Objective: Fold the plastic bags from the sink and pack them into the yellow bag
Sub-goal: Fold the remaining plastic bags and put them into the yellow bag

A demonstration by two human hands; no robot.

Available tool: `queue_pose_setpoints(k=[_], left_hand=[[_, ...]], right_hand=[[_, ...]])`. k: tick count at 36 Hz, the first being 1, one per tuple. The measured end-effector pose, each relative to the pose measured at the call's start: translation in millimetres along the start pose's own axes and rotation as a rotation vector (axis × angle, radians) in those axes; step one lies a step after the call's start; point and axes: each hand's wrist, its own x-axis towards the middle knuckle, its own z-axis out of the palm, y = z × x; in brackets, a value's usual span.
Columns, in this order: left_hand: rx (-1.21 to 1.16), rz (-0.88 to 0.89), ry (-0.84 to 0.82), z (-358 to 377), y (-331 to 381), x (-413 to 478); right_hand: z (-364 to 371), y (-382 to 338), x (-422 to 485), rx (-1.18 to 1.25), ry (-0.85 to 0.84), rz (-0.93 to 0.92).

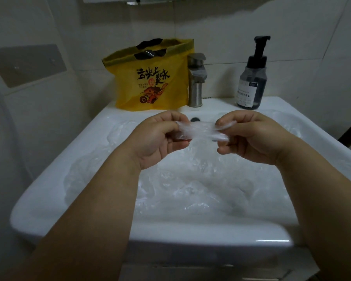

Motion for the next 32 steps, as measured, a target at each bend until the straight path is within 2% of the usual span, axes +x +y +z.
queue_pose_setpoints(k=[4,7,11,13,17,22,26,28,32], left_hand=[[-0.042,-0.006,0.034,-1.9,2.2,0.0],[-0.043,-0.024,0.038,-1.1,3.6,-0.5],[0.239,0.036,0.116,0.5,-5.1,3.7],[0.288,0.067,0.141,0.4,-8.3,5.3],[0.212,0.085,0.146,-0.2,-7.0,6.2],[0.041,0.113,0.132,-1.3,-4.5,9.2],[-0.256,0.182,0.136,3.7,-2.8,13.0],[-0.306,0.146,0.084,9.0,-5.8,11.9],[0.100,-0.083,-0.037,26.7,-23.1,8.2]], right_hand=[[1.2,-1.6,-2.3,0.042,-0.089,0.057],[4.1,-1.1,-2.2,0.060,-0.016,0.046],[6.1,3.8,2.0,-0.106,0.065,0.059],[5.9,5.0,3.3,-0.147,0.079,0.052],[1.0,4.3,5.2,-0.210,0.155,0.122],[4.4,3.0,3.3,-0.220,0.155,0.177],[14.8,7.6,6.5,-0.198,0.219,0.095],[23.1,12.6,8.8,-0.168,0.218,0.044],[38.1,21.8,12.6,-0.168,0.172,-0.017]])
